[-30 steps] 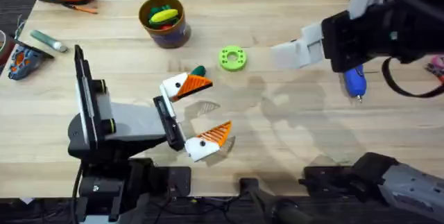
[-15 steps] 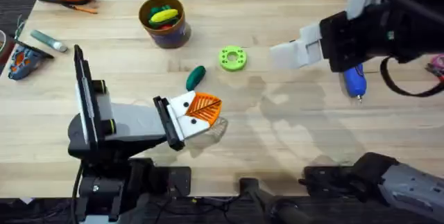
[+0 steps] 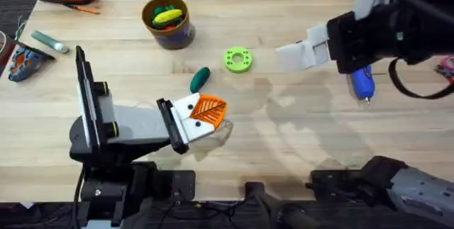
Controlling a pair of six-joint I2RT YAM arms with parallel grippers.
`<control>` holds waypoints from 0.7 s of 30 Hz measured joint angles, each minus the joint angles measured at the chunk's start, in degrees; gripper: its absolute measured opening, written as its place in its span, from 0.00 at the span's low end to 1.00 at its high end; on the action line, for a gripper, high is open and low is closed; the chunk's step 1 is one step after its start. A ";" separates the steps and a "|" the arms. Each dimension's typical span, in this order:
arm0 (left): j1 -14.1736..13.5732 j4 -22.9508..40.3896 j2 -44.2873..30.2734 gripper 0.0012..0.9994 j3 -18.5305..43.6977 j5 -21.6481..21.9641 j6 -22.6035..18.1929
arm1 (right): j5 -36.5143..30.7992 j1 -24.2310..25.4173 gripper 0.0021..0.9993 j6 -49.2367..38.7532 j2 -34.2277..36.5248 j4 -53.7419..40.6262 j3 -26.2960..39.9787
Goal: Pick up the gripper from the table and insert it into the empty holder that is missing its gripper. Then pick up a screw, insert it into the mounting hole, and use the screwdriver to tighten it. Finally, clean up the table by picking up the vegetable and placing it into the bucket.
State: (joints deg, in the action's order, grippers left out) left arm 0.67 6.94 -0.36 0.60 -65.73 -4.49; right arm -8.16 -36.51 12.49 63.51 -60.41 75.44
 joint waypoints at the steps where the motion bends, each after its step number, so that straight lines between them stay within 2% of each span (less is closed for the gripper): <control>1: 0.00 -0.01 0.01 0.01 0.00 0.00 0.00 | 0.01 0.12 0.99 0.00 0.00 -0.05 0.00; 10: 0.00 -0.01 0.00 0.01 0.00 -0.01 0.00 | 0.02 6.87 0.99 0.02 0.00 -5.12 0.00; 11: 0.00 -0.02 0.00 0.01 -0.02 0.00 0.00 | 0.02 10.41 0.99 0.15 0.00 -6.28 0.00; 15: 0.00 -0.01 0.00 0.01 -0.01 -0.01 0.00 | 0.00 16.55 0.99 0.20 0.12 -7.29 0.03; 21: 0.00 0.00 0.00 0.01 -0.02 0.00 0.02 | -0.52 25.87 0.99 -1.68 4.50 -15.47 2.86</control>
State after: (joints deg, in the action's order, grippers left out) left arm 0.67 6.94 -0.36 0.58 -65.73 -4.47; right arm -8.69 -10.63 10.81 68.01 -75.88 78.30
